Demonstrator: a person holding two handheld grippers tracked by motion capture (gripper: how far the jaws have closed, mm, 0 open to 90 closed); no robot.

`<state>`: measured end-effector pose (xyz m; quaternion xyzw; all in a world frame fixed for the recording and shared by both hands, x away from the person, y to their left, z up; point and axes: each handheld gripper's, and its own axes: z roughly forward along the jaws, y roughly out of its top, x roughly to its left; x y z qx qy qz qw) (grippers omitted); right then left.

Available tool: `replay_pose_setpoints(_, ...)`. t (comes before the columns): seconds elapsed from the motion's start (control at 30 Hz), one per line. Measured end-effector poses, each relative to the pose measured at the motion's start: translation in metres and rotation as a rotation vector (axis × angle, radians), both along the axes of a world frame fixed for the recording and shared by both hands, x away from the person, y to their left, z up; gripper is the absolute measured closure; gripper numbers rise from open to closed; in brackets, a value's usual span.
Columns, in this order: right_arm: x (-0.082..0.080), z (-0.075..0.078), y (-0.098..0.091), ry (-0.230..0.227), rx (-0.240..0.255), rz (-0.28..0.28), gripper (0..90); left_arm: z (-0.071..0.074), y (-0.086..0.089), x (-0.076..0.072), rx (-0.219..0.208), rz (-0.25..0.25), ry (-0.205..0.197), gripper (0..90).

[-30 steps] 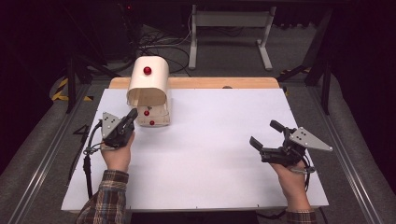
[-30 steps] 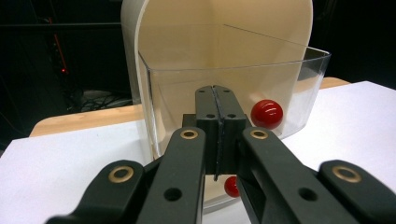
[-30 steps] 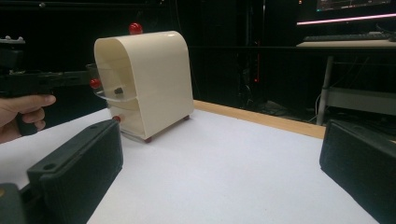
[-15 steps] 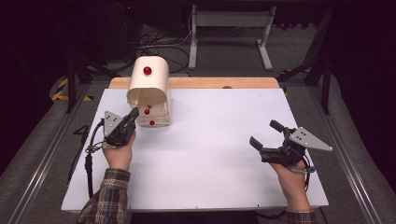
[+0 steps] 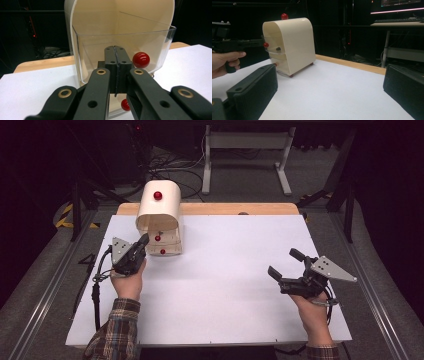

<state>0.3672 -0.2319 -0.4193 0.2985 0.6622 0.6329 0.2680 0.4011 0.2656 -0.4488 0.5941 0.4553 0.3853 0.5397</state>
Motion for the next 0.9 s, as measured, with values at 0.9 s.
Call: replay_pose_setpoints(0.9, -0.0002, 0.0005, -0.0011, -0.002, 0.003, -0.001, 0.1, -0.0021, -0.0035, 0.0076, -0.02, 0.008, 0.007, 90.0)
